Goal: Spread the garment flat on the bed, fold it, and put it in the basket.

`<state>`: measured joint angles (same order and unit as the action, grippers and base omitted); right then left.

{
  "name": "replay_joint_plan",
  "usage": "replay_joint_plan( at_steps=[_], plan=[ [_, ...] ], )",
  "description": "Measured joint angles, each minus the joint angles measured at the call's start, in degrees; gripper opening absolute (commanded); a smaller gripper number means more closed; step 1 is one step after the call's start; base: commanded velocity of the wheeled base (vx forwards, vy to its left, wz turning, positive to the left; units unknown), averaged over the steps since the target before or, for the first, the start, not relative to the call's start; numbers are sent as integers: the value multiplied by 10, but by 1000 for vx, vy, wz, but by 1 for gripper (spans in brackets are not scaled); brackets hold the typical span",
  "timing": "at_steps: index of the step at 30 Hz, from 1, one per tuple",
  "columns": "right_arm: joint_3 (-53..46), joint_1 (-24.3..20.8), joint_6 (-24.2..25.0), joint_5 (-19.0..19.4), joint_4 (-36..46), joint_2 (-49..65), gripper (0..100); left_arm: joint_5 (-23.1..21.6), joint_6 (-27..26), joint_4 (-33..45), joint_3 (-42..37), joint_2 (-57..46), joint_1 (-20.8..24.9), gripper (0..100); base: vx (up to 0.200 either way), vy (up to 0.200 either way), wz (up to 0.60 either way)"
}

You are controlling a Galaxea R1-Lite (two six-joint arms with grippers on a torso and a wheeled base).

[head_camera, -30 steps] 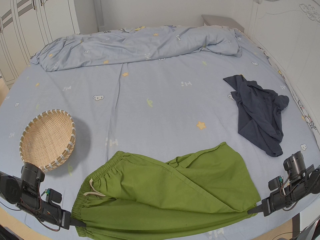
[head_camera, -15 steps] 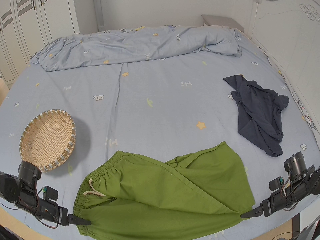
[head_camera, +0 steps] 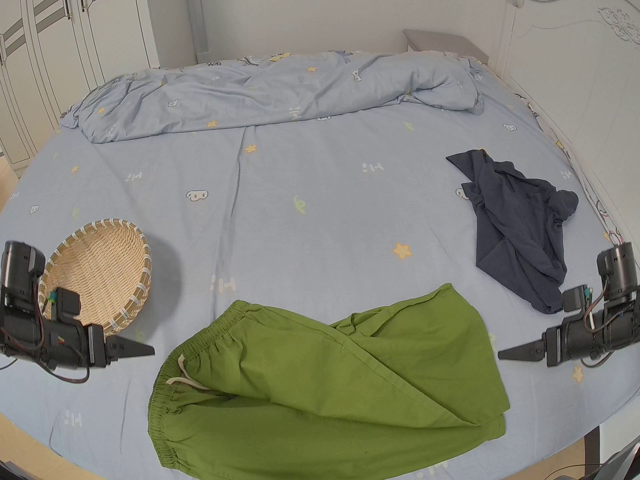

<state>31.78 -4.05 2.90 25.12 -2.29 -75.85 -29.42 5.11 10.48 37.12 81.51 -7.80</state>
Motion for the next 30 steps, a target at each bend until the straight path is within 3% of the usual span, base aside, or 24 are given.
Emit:
replay_joint_plan(
  at_steps=[10,17,30],
  plan=[
    [118,12,1,-1,11,-26,100,21,29,13,154,58,66,100,0,0,0],
    [143,14,1,-1,11,-51,100,25,31,11,252,144,106,100,0,0,0],
    [144,13,-1,-3,10,-91,100,28,34,-67,284,290,181,100,0,0,0]
  ],
)
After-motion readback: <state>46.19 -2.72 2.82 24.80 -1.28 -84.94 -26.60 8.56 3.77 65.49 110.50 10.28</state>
